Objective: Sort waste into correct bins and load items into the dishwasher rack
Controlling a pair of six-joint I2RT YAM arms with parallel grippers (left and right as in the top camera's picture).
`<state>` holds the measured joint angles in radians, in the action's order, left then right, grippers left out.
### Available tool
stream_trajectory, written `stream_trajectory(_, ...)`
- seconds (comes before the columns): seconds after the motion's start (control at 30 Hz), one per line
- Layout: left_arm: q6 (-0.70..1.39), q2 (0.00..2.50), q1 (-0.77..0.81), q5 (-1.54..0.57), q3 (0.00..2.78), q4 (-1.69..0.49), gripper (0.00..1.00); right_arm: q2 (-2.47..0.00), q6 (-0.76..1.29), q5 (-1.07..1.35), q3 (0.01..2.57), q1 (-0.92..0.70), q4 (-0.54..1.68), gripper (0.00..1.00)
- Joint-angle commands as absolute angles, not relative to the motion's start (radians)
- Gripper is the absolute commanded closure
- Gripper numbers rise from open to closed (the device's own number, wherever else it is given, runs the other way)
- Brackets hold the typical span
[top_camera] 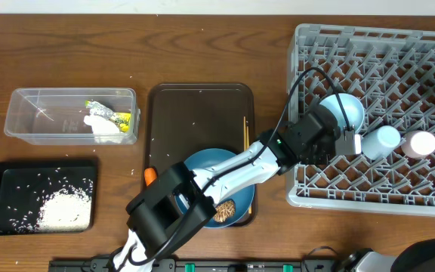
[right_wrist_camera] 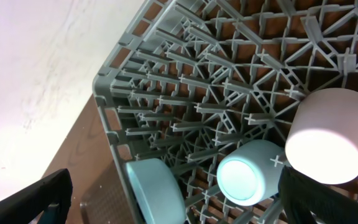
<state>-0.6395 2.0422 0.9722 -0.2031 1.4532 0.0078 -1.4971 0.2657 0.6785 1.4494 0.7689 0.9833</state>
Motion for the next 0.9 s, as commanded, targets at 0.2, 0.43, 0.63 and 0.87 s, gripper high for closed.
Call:
stream_trajectory(0.2, -0.486, 2.026, 0.967, -0.201, 1.458, 0.025, 0.94, -1.493, 0.245, 0.684, 1.45, 0.763, 0.987, 0.02)
stream_trajectory(0.43, -0.244, 1.972, 0.965, -0.201, 1.459, 0.051, 0.94, -1.494, 0.245, 0.681, 1.45, 0.762, 0.986, 0.02)
stream_trajectory(0.63, 0.03, 1.845, 0.923, -0.381, 1.459, 0.034, 0.94, -1.494, 0.246, 0.681, 1.45, 0.762, 0.985, 0.01)
stream_trajectory(0.87, 0.33, 1.74, 0.83, -0.686, 1.459, 0.059, 0.94, -1.494, 0.246, 0.682, 1.45, 0.762, 0.987, 0.02)
